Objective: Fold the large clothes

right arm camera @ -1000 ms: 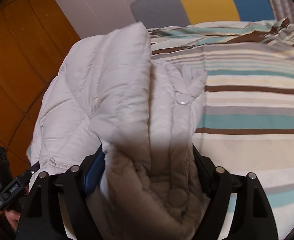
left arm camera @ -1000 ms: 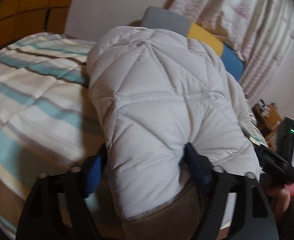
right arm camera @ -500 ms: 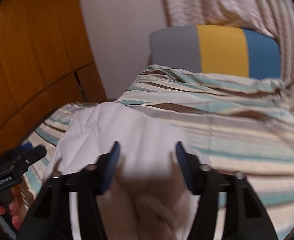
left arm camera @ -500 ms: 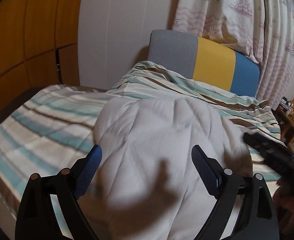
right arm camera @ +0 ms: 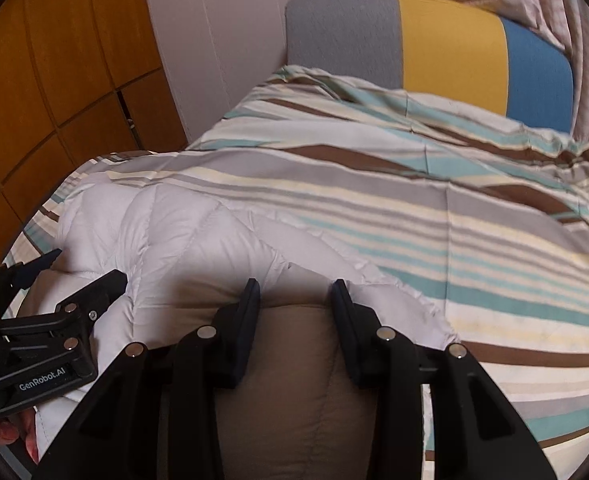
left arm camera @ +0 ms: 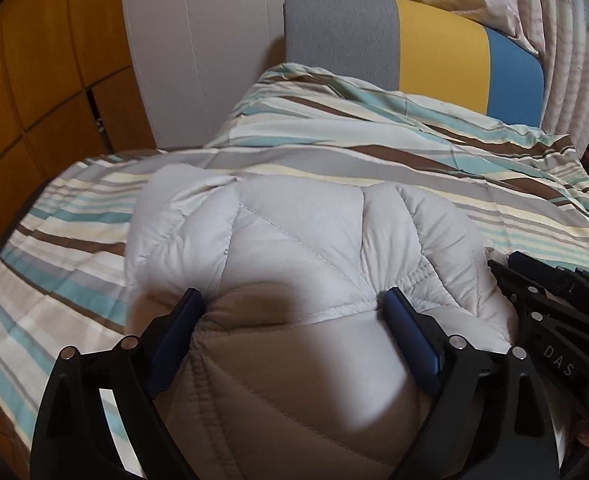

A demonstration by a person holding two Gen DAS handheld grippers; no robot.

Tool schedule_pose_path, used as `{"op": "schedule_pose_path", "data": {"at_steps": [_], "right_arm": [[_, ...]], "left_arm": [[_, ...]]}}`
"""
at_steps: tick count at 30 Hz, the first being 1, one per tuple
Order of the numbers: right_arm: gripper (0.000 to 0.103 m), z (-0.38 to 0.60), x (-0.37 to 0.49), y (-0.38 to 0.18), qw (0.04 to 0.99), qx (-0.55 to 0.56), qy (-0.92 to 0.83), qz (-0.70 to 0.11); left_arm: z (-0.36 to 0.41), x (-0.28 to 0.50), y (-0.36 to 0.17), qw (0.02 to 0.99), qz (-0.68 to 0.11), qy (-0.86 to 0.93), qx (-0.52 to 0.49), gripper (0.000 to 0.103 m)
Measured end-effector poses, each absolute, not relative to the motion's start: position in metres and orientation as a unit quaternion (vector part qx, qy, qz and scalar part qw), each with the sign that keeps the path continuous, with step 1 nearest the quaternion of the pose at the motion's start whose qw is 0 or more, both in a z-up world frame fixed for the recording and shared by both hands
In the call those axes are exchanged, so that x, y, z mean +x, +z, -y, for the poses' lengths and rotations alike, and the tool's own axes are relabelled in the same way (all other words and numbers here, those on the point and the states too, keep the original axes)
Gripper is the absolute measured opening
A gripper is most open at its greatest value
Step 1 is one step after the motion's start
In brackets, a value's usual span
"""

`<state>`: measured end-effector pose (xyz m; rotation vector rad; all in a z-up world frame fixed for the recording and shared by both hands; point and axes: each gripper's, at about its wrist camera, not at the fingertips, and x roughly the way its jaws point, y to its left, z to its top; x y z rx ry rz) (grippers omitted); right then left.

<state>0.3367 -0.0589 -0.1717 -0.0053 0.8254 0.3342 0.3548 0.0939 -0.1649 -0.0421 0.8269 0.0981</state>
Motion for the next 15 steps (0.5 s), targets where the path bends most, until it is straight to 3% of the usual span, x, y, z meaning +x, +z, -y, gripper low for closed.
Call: {"op": "schedule_pose_path", "data": {"at_steps": [15], "right_arm": [[0.036,0.057,0.357,-0.201,0.904,-0.005,0.143,-0.403]], "left_arm": [[-0.084,0.359,-0.178,0.917,-0.393,0.073,0.001,0.094]]}}
